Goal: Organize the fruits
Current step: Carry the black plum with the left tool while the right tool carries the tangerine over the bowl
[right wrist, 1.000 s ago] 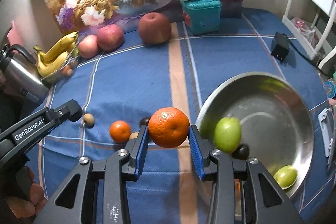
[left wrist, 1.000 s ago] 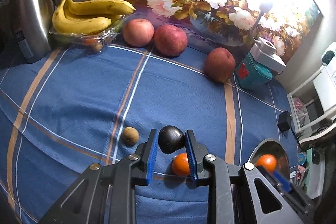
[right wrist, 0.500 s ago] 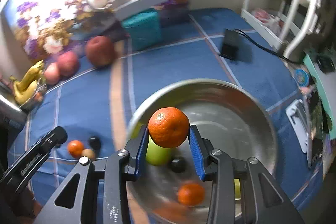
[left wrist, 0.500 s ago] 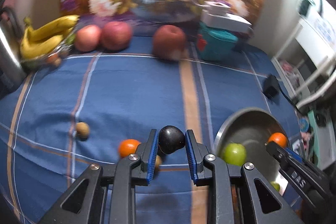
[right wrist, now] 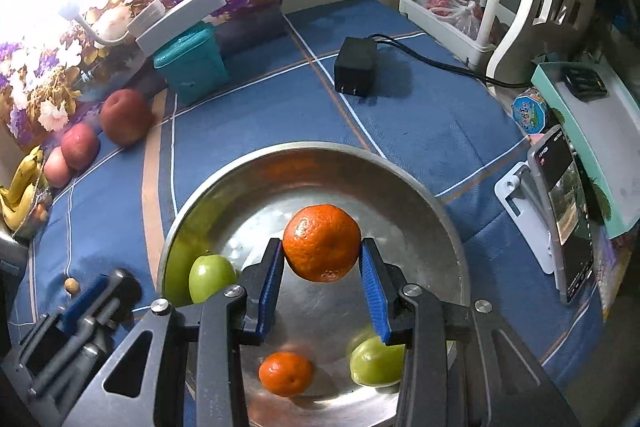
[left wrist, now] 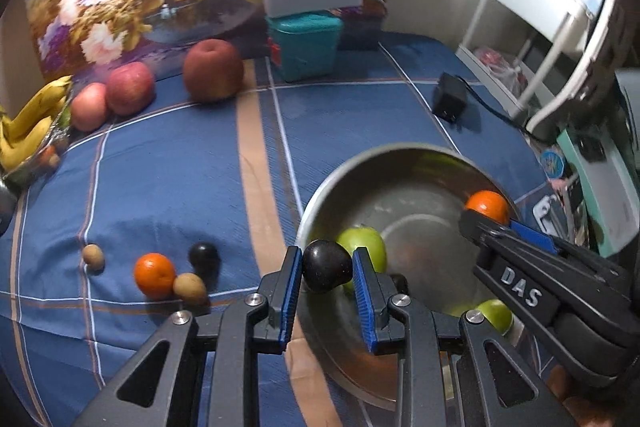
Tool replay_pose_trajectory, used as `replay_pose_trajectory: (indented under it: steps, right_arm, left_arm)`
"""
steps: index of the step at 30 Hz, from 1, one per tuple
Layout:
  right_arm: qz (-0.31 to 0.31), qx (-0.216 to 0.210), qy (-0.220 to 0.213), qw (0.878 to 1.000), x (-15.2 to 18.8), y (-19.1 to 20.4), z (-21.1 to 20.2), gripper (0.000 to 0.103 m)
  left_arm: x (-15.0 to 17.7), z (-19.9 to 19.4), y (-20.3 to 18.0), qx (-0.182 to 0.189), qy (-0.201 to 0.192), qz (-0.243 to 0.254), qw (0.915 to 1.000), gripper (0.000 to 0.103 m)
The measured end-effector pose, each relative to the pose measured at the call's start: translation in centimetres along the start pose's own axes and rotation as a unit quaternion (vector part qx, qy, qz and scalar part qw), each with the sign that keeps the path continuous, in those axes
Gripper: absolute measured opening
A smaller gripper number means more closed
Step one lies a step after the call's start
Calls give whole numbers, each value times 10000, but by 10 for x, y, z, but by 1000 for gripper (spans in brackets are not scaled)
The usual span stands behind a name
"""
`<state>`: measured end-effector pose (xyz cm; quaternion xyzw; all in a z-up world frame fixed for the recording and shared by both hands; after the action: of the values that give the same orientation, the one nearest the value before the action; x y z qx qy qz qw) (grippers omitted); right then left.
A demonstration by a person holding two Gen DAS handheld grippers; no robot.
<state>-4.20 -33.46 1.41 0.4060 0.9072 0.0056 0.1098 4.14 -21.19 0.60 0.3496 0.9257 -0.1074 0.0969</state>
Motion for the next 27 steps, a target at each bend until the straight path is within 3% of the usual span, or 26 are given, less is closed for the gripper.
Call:
replay_pose_trajectory:
  steps: [18,27]
  right_arm:
    - [29,82,500,9987,7,-3,32,41]
    - [97,83,483,9988,6,-5,32,41]
  left_arm:
    - [9,25,-4,-62,407,24,9991,28]
    - [10,25,-3,-50,439,16,9990,28]
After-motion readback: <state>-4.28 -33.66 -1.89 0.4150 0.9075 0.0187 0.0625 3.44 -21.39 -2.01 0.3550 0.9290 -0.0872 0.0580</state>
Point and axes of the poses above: each gripper's, at about its wrist camera, not at the fingertips, and z roughly the way its jaws point, y to its left, x to its underside, the point moved 5 cm from there along z, roughly the way its jaws point, and after that the axes turned 13 degrees about y, right-handed, at the moved point
